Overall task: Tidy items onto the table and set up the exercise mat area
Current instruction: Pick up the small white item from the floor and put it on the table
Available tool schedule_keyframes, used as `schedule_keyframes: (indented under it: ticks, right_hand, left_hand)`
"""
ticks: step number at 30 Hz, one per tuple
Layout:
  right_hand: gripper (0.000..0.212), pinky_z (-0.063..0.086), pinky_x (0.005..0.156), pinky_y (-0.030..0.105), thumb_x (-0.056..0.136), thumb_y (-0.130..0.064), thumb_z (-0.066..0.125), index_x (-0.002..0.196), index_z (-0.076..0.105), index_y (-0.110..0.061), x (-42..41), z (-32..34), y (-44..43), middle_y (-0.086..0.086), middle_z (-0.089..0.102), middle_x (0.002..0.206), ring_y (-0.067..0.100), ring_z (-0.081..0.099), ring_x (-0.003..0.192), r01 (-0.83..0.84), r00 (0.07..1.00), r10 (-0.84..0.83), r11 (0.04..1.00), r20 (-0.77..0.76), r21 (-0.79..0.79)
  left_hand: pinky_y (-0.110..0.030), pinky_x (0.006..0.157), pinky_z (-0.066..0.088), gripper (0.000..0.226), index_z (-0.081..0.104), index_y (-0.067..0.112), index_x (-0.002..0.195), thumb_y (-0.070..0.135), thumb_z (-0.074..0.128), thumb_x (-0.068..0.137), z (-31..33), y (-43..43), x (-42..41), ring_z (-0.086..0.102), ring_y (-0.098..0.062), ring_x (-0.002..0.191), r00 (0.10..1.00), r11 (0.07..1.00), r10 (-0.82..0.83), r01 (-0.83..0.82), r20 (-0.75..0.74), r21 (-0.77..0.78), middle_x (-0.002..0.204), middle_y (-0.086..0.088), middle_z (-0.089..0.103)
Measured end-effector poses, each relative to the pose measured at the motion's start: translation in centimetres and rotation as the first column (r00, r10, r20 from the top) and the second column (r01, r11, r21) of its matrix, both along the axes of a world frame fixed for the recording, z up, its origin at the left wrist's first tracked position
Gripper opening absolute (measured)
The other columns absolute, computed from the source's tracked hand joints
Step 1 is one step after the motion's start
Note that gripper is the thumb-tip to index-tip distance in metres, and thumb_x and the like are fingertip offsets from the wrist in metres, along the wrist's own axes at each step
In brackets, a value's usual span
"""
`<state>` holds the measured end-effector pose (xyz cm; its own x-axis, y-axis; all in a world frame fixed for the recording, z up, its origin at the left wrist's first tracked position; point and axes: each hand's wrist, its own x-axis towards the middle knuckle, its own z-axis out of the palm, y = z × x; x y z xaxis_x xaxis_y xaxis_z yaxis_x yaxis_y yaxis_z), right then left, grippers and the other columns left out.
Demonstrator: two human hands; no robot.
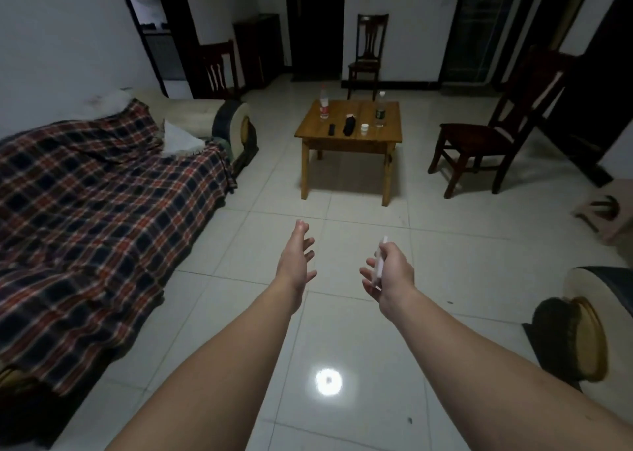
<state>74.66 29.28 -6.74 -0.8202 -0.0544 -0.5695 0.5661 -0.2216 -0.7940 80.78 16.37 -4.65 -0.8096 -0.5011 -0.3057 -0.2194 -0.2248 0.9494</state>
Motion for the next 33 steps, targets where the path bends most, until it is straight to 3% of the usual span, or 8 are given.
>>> schedule_keyframes:
  ticks: [15, 21, 29, 33]
  right_hand:
    - [0.033, 0.048, 0.066, 0.029, 0.097, -0.034, 0.05, 0.116, 0.06, -0.01, -31.2, -0.4, -6.7, 0.005, 0.065, 0.109, 0.019, 0.065, 0.09, -0.029, 0.999, 0.032, 0.997, -0.041, 0.071]
    - [0.036, 0.045, 0.06, 0.027, 0.097, -0.035, 0.052, 0.117, 0.06, -0.006, -44.8, -0.6, -11.6, 0.008, 0.065, 0.108, 0.019, 0.064, 0.085, 0.013, 1.0, -0.012, 0.995, -0.009, 0.102]
    - [0.021, 0.043, 0.061, 0.028, 0.097, -0.034, 0.051, 0.089, 0.058, -0.016, -61.2, -1.3, -16.7, 0.008, 0.065, 0.104, 0.02, 0.061, 0.082, 0.041, 0.999, -0.042, 0.993, 0.01, 0.11]
    - [0.026, 0.045, 0.066, 0.03, 0.097, -0.037, 0.052, 0.094, 0.06, -0.012, -70.5, -2.6, -18.5, 0.011, 0.064, 0.097, 0.021, 0.059, 0.081, 0.038, 0.999, -0.042, 0.994, 0.034, 0.107]
  left_hand:
    - [-0.052, 0.111, 0.034, 0.061, 0.037, 0.03, 0.147, 0.061, 0.028, 0.096, -1.7, -8.7, -31.2, 0.039, -0.025, 0.137, 1.0, 1.0, 0.016, -0.016, -0.002, 0.017, 0.15, -0.001, 0.042]
    - [-0.052, 0.111, 0.034, 0.061, 0.037, 0.031, 0.147, 0.062, 0.027, 0.096, -2.3, -13.8, -45.8, 0.039, -0.024, 0.137, 1.0, 0.997, -0.014, 0.012, 0.019, 0.072, 0.15, 0.0, 0.042]
    - [-0.051, 0.111, 0.034, 0.061, 0.035, 0.033, 0.147, 0.063, 0.026, 0.095, -2.3, -18.8, -63.1, 0.039, -0.024, 0.137, 0.997, 0.998, -0.055, 0.053, 0.055, 0.041, 0.15, 0.001, 0.042]
    - [-0.051, 0.112, 0.033, 0.061, 0.035, 0.034, 0.147, 0.064, 0.027, 0.094, -3.5, -20.7, -71.8, 0.039, -0.024, 0.137, 0.996, 0.998, -0.053, 0.052, 0.071, 0.024, 0.15, 0.001, 0.041]
